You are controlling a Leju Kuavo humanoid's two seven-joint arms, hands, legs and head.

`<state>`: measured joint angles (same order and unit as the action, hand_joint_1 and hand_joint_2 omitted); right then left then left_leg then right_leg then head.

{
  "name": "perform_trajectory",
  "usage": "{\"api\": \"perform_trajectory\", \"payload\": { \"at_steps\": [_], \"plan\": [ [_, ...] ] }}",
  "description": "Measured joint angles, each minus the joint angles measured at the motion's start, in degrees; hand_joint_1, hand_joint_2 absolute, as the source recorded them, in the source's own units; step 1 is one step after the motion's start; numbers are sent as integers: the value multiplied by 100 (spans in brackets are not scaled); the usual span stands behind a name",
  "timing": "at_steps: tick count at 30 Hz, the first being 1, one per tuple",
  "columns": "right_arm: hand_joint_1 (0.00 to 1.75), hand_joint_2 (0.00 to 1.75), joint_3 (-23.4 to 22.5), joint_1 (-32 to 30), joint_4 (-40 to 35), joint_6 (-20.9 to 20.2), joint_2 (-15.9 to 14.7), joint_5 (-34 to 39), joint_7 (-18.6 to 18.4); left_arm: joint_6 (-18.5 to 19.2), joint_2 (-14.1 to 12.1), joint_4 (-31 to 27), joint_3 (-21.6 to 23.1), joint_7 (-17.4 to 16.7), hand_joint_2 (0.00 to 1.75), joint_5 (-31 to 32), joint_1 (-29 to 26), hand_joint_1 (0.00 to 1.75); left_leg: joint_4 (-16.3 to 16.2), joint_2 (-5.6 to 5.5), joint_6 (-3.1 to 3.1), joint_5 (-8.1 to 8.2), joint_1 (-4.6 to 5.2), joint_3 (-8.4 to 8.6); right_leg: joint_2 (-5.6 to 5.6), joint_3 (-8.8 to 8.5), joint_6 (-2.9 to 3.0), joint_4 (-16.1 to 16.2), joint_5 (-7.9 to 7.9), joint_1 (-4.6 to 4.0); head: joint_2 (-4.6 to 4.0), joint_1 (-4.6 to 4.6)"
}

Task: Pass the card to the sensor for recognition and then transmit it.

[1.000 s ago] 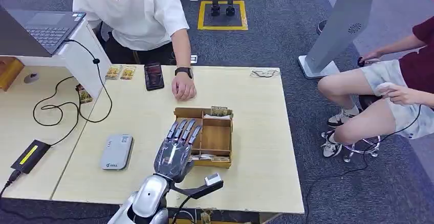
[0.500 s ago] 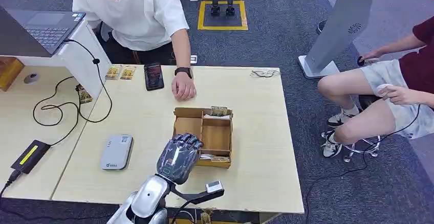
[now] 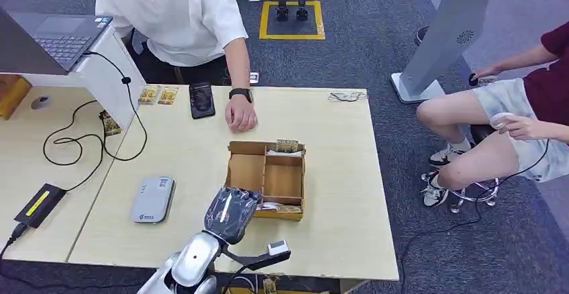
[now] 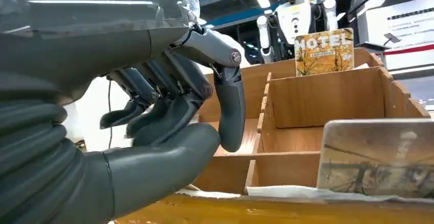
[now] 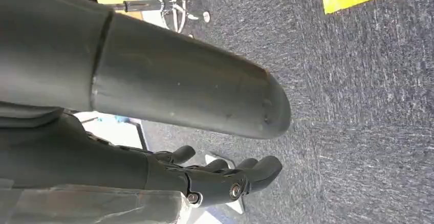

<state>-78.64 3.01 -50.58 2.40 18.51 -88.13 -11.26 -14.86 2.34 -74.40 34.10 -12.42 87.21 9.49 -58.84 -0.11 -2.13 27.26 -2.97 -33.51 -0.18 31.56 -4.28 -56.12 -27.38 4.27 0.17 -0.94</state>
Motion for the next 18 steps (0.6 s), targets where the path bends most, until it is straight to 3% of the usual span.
{"api": "perform_trajectory", "payload": {
  "at_steps": [1,2,3,14,18],
  "plan": [
    [0,0,0,0,0,7,0,0,0,-2,-13,13,11,-31,175,0,5,101,0,0,0,0,0,0,0,0,0,0,0,0,0,2],
    [0,0,0,0,0,9,0,2,0,-13,-22,20,33,-74,175,0,5,58,0,0,0,0,0,0,0,0,0,0,0,0,0,0],
    [0,0,0,0,0,13,0,7,0,-22,-33,26,50,-83,175,0,7,0,0,0,0,0,0,0,0,0,0,0,0,0,0,0],
    [0,0,2,-18,20,26,-9,9,310,-345,-103,-42,142,-536,175,0,-5,0,0,0,0,0,0,0,0,0,0,0,0,0,0,0],
    [0,0,2,-26,44,55,-9,-2,345,-691,-175,-153,175,-693,175,0,-4,0,0,0,0,0,0,0,0,0,0,0,0,0,0,0]
  ]
}}
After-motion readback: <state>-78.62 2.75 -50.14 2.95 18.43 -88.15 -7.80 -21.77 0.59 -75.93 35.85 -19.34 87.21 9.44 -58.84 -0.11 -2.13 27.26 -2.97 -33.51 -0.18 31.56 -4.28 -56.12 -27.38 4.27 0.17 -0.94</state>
